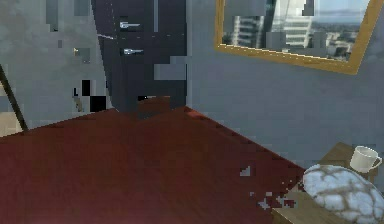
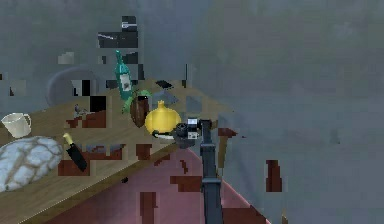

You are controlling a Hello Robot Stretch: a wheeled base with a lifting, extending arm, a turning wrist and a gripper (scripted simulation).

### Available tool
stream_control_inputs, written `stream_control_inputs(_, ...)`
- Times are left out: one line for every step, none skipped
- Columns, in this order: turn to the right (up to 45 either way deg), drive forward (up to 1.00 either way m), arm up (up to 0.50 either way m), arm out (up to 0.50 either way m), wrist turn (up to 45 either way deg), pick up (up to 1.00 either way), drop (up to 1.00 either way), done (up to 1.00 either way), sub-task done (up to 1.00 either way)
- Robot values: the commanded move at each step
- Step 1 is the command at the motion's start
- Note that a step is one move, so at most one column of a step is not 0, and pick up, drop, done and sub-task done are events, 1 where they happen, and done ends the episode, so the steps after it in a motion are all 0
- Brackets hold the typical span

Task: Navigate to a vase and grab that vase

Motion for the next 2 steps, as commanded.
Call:
stream_control_inputs(0.0, 0.00, 0.10, 0.00, 0.0, 0.00, 0.00, 0.00, 0.00)
stream_control_inputs(0.0, 0.00, 0.00, 0.00, 0.0, 0.00, 0.00, 1.00, 0.00)
